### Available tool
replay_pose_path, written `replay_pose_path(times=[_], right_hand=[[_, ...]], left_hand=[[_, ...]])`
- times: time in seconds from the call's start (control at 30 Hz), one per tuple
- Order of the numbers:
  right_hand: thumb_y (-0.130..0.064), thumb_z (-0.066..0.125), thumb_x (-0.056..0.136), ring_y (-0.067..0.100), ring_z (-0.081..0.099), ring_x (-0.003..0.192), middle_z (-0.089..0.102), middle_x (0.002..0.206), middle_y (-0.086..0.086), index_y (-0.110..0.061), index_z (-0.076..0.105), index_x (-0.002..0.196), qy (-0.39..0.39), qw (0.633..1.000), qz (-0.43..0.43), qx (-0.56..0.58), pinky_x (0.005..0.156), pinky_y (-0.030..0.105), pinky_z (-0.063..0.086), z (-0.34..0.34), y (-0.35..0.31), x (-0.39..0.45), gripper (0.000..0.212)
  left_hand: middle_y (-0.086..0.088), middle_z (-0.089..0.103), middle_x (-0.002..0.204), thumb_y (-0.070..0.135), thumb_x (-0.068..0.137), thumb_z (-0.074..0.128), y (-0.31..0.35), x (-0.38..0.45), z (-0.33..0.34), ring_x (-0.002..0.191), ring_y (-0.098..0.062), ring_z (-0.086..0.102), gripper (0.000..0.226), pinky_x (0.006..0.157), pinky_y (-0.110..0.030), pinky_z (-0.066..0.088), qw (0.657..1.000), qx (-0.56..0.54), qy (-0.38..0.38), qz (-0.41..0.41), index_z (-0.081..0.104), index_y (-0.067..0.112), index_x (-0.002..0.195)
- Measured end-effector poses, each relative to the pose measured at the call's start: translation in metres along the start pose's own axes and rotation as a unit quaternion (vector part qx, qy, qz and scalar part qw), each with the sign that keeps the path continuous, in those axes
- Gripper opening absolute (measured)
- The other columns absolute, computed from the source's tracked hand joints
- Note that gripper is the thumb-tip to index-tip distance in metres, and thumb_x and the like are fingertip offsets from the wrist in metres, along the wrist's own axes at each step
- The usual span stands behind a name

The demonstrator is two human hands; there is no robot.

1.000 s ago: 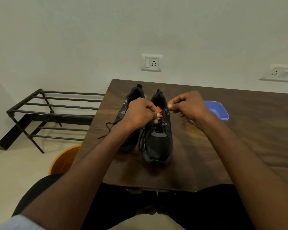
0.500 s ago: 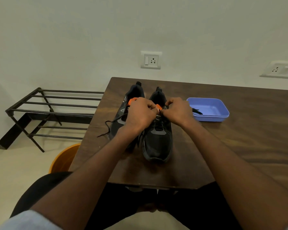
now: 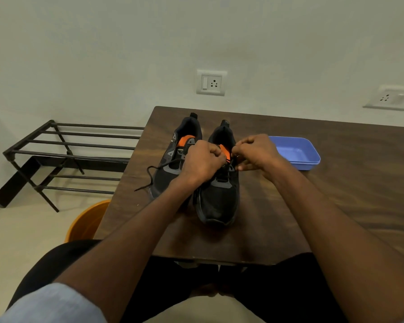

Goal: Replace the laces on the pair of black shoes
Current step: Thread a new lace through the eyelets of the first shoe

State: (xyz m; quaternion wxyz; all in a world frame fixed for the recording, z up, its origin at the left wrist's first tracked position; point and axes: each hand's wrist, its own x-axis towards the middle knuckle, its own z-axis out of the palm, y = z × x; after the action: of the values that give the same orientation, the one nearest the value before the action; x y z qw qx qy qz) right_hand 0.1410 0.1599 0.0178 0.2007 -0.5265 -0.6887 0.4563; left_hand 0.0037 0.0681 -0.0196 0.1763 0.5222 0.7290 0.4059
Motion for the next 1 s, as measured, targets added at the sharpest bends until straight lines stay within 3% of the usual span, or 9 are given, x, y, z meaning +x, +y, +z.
replay_pose_path(times=[0.17, 0.33, 0.5, 0.63, 0.8, 0.9, 1.0], right_hand=[[-0.013, 0.077, 0.088, 0.03, 0.078, 0.073, 0.077, 0.086, 0.014, -0.009, 0.071, 0.099, -0.005, 1.0, 0.004, 0.018, 0.069, 0.04, 0.066, 0.0, 0.0, -0.002, 0.013], [-0.015, 0.077, 0.089, 0.024, 0.078, 0.072, 0.077, 0.086, 0.013, -0.009, 0.071, 0.099, -0.01, 1.0, 0.0, 0.011, 0.067, 0.038, 0.066, 0.003, -0.001, -0.001, 0.013], [-0.014, 0.078, 0.087, 0.027, 0.078, 0.07, 0.077, 0.082, 0.013, -0.01, 0.072, 0.096, -0.004, 1.0, -0.005, -0.001, 0.068, 0.039, 0.066, 0.002, -0.001, -0.001, 0.012], [-0.01, 0.078, 0.087, 0.031, 0.078, 0.076, 0.077, 0.086, 0.014, -0.01, 0.07, 0.099, -0.021, 1.0, 0.015, 0.007, 0.071, 0.04, 0.066, 0.001, -0.002, -0.002, 0.015], [-0.009, 0.075, 0.091, 0.029, 0.078, 0.078, 0.077, 0.091, 0.016, -0.009, 0.071, 0.096, -0.037, 0.999, 0.017, -0.009, 0.068, 0.034, 0.065, -0.001, -0.006, -0.002, 0.007], [-0.008, 0.078, 0.088, 0.026, 0.078, 0.078, 0.077, 0.09, 0.016, -0.001, 0.072, 0.096, -0.072, 0.994, 0.045, -0.062, 0.073, 0.035, 0.065, -0.007, -0.007, -0.003, 0.012], [-0.009, 0.08, 0.087, 0.024, 0.078, 0.082, 0.077, 0.09, 0.014, 0.0, 0.075, 0.096, -0.088, 0.989, 0.037, -0.117, 0.075, 0.035, 0.065, -0.005, -0.006, -0.004, 0.014]], left_hand=[[0.008, 0.067, 0.077, 0.027, 0.101, 0.062, 0.005, 0.002, -0.006, 0.063, -0.006, 0.063, 0.011, 0.061, -0.027, 0.054, 0.988, 0.133, -0.062, 0.042, 0.073, 0.027, 0.098], [0.007, 0.061, 0.077, 0.029, 0.102, 0.058, 0.009, 0.0, -0.008, 0.07, -0.011, 0.061, 0.012, 0.067, -0.034, 0.055, 0.967, 0.238, -0.049, 0.077, 0.069, 0.025, 0.098], [0.007, 0.067, 0.081, 0.029, 0.103, 0.059, 0.001, 0.002, -0.002, 0.071, -0.009, 0.064, 0.013, 0.071, -0.036, 0.058, 0.99, 0.123, -0.067, 0.033, 0.071, 0.026, 0.099], [0.01, 0.069, 0.085, 0.029, 0.102, 0.059, 0.0, 0.002, 0.0, 0.077, -0.009, 0.066, 0.014, 0.079, -0.042, 0.06, 0.991, 0.098, -0.093, 0.014, 0.072, 0.033, 0.098], [0.01, 0.066, 0.095, 0.028, 0.1, 0.064, 0.002, -0.009, 0.006, 0.083, -0.01, 0.063, 0.012, 0.073, -0.034, 0.055, 0.988, 0.148, -0.002, 0.038, 0.067, 0.034, 0.109], [0.0, 0.056, 0.119, 0.031, 0.098, 0.065, 0.005, -0.013, 0.008, 0.109, -0.02, 0.054, 0.012, 0.093, -0.041, 0.051, 0.962, 0.256, 0.04, 0.086, 0.068, 0.028, 0.11], [-0.003, 0.05, 0.14, 0.032, 0.101, 0.059, 0.001, -0.005, -0.002, 0.127, -0.025, 0.046, 0.018, 0.111, -0.049, 0.039, 0.951, 0.289, 0.0, 0.114, 0.073, 0.026, 0.112]])
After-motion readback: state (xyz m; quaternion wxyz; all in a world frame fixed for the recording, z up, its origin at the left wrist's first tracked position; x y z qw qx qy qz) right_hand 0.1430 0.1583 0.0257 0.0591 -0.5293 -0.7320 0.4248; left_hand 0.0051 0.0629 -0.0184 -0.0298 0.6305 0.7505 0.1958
